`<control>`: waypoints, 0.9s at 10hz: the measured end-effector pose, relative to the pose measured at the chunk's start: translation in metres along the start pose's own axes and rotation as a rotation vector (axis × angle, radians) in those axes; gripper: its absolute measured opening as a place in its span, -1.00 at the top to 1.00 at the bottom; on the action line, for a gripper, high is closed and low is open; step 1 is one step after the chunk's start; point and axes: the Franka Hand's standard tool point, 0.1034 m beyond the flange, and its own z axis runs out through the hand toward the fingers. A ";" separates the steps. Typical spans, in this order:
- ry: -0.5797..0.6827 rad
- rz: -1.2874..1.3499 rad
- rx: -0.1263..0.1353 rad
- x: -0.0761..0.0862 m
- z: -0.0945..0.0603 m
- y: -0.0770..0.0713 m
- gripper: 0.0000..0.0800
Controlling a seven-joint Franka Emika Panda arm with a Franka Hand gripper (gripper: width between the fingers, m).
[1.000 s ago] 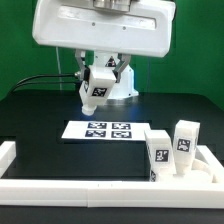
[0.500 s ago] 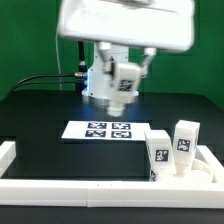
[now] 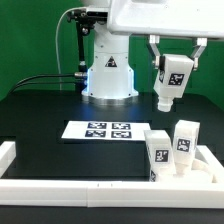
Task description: Assemble stool
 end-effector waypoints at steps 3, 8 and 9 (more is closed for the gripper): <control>-0.024 0.054 0.018 0.004 0.028 -0.013 0.16; -0.022 0.109 0.038 0.023 0.039 -0.026 0.16; -0.024 0.109 0.037 0.022 0.040 -0.026 0.16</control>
Offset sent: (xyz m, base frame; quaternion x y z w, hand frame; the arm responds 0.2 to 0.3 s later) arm 0.0460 0.0452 -0.0405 0.0579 0.0384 0.0637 0.9955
